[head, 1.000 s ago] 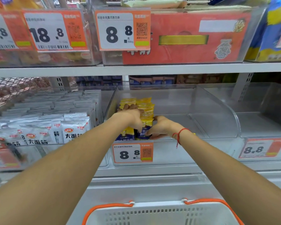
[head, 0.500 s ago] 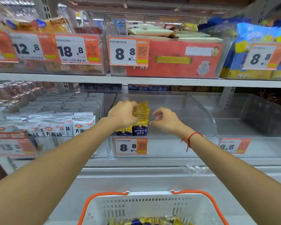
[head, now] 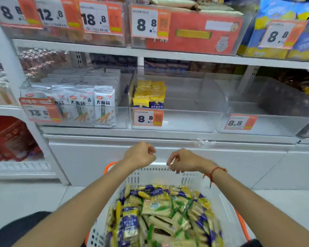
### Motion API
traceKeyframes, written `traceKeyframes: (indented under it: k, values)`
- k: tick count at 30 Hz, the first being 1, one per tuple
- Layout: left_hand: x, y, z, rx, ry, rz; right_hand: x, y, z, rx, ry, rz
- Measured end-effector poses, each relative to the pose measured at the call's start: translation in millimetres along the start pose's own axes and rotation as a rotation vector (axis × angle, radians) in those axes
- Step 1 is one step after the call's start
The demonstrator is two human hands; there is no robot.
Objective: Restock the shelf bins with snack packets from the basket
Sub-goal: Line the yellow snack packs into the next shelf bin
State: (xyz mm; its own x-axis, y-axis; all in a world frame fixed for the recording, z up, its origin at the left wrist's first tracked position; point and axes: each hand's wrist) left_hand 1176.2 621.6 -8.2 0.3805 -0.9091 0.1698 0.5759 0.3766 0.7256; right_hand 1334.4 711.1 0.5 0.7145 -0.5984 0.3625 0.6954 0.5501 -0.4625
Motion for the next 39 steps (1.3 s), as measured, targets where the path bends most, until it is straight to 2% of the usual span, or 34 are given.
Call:
traceKeyframes:
  k: [5, 9, 14, 17, 21, 25, 29, 31, 35, 37, 39]
  values:
    - [-3, -31, -38, -0.143, -0.159, 0.057, -10, 28, -58, 0.236, -0.219, -0.105]
    - [-9, -80, -66, -0.119, -0.199, 0.184, -30, 52, -106, 0.268, -0.210, -0.168]
    - [-10, -155, -96, 0.097, -0.182, 0.486, -53, 76, -159, 0.006, -0.059, -0.335]
    - [-18, -178, -112, 0.367, -0.037, 0.726, -75, 83, -178, -0.070, 0.038, -0.425]
    - [-38, -178, -140, 0.718, 0.029, 0.883, -100, 78, -195, -0.103, -0.017, -0.539]
    - [-55, -173, -166, 0.883, 0.041, 0.932, -111, 79, -210, -0.113, 0.048, -0.551]
    - [-62, -187, -177, 0.826, 0.147, 0.942, -114, 85, -211, -0.204, 0.019, -0.519]
    - [-61, -187, -175, 0.882, 0.157, 0.960, -116, 90, -207, -0.275, -0.010, -0.530]
    - [-51, -185, -165, 1.071, 0.071, 0.982, -114, 94, -199, -0.412, -0.043, -0.564]
    - [-39, -185, -154, 1.183, -0.004, 0.983, -107, 96, -192, -0.487, -0.113, -0.553]
    - [-22, -185, -143, 1.259, -0.074, 0.996, -93, 94, -181, -0.499, -0.262, -0.510]
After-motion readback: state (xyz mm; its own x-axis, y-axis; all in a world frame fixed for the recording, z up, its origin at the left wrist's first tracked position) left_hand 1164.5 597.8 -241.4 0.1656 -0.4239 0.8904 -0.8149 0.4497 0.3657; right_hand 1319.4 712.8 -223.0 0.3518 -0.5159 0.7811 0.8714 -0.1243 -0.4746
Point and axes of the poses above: each hand's wrist, its own x-axis away from the middle knuckle, its own z-axis out of the back of the hand, y = z × x, and after that the axes turned 12 degrees about x, right-handed
